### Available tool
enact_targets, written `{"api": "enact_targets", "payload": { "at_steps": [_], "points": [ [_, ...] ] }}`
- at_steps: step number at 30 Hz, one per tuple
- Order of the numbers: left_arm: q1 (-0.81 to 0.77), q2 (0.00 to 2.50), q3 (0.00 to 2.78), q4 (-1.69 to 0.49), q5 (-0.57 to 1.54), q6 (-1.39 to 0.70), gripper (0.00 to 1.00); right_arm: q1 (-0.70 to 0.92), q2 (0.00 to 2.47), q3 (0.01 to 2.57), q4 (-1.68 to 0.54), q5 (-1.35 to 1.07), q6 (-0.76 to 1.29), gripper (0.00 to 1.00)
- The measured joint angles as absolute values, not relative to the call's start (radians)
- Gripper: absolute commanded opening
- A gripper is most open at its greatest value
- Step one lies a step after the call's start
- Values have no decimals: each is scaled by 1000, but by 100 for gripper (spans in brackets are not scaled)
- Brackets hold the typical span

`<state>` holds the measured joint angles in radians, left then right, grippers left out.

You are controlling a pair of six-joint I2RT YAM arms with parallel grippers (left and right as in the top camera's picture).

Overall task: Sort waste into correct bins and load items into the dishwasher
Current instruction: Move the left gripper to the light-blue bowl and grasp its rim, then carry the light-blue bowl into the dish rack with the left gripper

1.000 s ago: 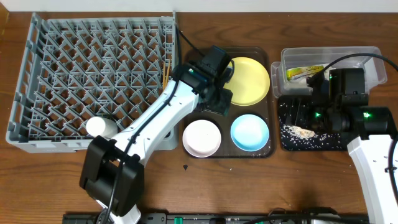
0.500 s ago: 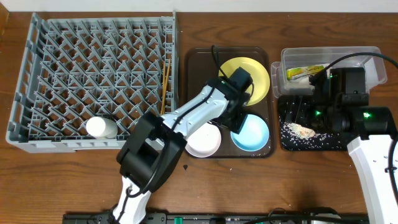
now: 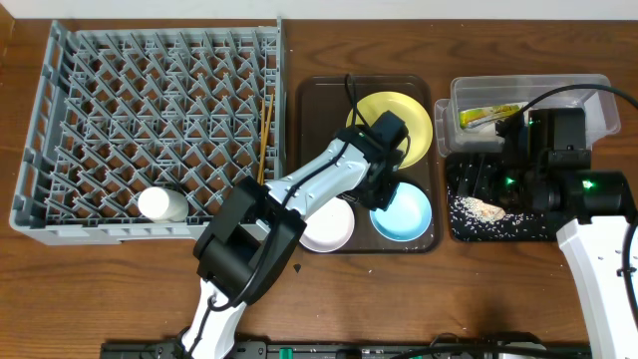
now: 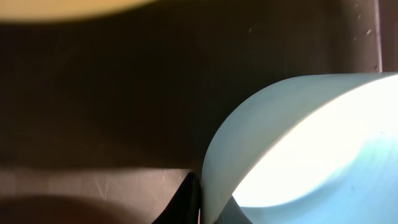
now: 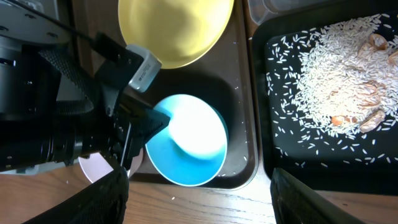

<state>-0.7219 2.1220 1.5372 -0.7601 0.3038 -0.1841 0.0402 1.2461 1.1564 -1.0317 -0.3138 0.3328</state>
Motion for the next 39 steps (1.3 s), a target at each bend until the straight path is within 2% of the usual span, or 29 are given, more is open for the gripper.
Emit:
{"api": "enact_targets", "payload": {
  "at_steps": [6,8,11,15,19,25,29,39],
  "points": [
    [-693,2075,1556,-870,280,-191,7,40,1246,1156,-1031,-314,333,71],
    [-647,1961,1559,-900,206,-191,7,40,1246,1156,-1031,-314,333,71],
    [-574,1791,1591,-952,9,-190,8,41,1246,1156,-1031,-314,333,71],
    [-483,1650,1618,-1056,-370,-186,7,40,1246,1156,-1024,-314,333,72],
    [-404,1670,1599,-1076,-786,-183,7,40,1246,1156,-1009,-314,333,72],
    [-316,1759,1577,-1012,-1111,-185,7,40,1246,1156,-1003,-314,333,72],
    [-308,1837,1577,-971,-1210,-196,7,40,1246,1156,-1001,-314,333,72],
    [-316,2025,1576,-963,-1290,-206,7,40,1246,1156,-1001,-314,333,72]
  ]
}}
